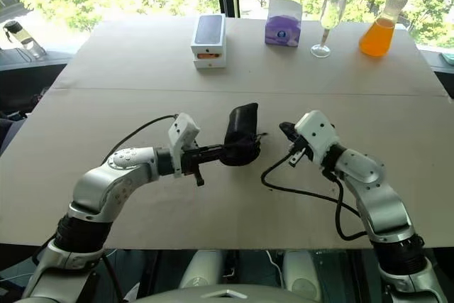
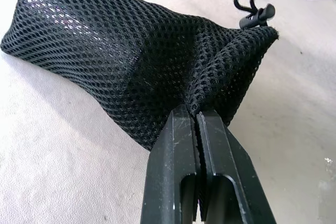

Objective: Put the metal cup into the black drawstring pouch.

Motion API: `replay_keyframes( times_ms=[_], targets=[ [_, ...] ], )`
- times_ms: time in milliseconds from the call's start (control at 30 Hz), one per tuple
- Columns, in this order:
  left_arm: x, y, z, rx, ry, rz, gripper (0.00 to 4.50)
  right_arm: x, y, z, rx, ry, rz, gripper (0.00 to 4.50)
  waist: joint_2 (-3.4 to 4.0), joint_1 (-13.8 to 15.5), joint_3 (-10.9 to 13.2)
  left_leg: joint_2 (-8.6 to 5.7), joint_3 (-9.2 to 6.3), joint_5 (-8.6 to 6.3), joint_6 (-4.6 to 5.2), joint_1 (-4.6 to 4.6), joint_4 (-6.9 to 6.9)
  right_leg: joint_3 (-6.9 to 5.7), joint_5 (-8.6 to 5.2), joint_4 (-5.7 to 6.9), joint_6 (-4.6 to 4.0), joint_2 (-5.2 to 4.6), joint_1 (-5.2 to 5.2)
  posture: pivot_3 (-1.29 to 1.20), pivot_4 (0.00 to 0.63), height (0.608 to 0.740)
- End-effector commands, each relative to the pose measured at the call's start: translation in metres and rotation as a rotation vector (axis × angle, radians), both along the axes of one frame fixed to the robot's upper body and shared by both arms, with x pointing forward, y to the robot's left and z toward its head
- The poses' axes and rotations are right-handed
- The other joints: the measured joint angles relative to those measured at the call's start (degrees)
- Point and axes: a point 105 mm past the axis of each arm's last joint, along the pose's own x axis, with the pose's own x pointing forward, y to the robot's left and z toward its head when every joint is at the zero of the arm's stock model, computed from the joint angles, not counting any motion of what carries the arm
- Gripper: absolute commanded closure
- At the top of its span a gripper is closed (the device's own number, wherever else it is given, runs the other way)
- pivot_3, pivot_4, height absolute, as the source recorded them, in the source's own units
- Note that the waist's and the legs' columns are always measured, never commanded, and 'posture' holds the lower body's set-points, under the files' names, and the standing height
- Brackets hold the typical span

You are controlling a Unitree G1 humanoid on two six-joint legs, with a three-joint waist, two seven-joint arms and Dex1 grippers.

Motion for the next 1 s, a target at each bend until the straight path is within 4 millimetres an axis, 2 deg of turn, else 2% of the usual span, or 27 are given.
replay_keyframes(
  times_ms=[33, 200, 300, 400, 467, 567, 1000],
  targets=[
    [-0.002, 0.0, 0.007, -0.032, -0.024, -0.019, 4.5, -0.005, 0.003, 0.031, 0.007, -0.127, 0.004, 4.47, 0.0, -0.02, 0.0, 0.0, 0.0, 0.0, 0.0, 0.0, 0.0, 0.0, 0.0, 0.0, 0.0, 0.0, 0.0, 0.0, 0.15, 0.737],
    [-0.002, -0.002, 0.013, -0.071, -0.028, -0.033, 4.5, -0.01, 0.005, 0.036, 0.0, -0.127, 0.023, 4.47, 0.0, 0.05, 0.0, 0.0, 0.01, 0.0, 0.0, 0.0, 0.0, 0.0, 0.0, 0.0, 0.0, 0.0, 0.0, 0.0, 0.15, 0.737],
    [-0.002, -0.002, 0.01, -0.068, -0.022, -0.031, 4.5, -0.015, -0.004, 0.02, -0.068, -0.048, 0.044, 4.47, 0.0, 0.16, 0.0, 0.0, 0.0, 0.0, 0.0, -0.01, 0.01, -0.01, 0.0, -0.01, 0.0, -0.02, 0.01, 0.0, 0.15, 0.737],
    [-0.003, -0.001, 0.007, -0.059, -0.021, -0.032, 4.5, -0.021, -0.007, 0.009, -0.048, 0.035, 0.06, 3.55, -0.01, 0.07, -0.01, -0.02, 0.01, -0.01, 0.01, -0.01, 0.02, 0.0, 0.0, -0.02, 0.0, -0.03, 0.02, 0.0, 0.15, 0.737],
    [-0.004, -0.001, 0.007, -0.058, -0.021, -0.031, 4.5, -0.035, 0.002, -0.005, 0.006, 0.159, 0.124, 2.8, -0.01, -0.03, -0.01, 0.0, 0.0, 0.0, 0.01, 0.0, 0.02, 0.0, 0.0, 0.0, 0.0, 0.0, 0.01, 0.0, 0.15, 0.737],
    [-0.004, 0.0, 0.006, -0.058, -0.022, -0.029, 4.5, -0.044, 0.011, -0.012, 0.065, 0.23, 0.158, 2.8, 0.0, -0.05, 0.0, 0.03, -0.03, 0.0, 0.0, 0.02, 0.01, -0.02, 0.0, 0.04, -0.02, 0.03, 0.01, 0.0, 0.15, 0.737],
    [-0.008, -0.001, 0.004, -0.05, -0.022, -0.039, 4.5, -0.031, 0.023, -0.024, 0.013, 0.244, 0.168, 2.8, -0.01, 0.04, -0.01, 0.01, 0.0, -0.01, 0.02, 0.01, 0.05, 0.03, 0.0, 0.04, -0.01, -0.01, 0.01, 0.0, 0.15, 0.737]
  ],
)
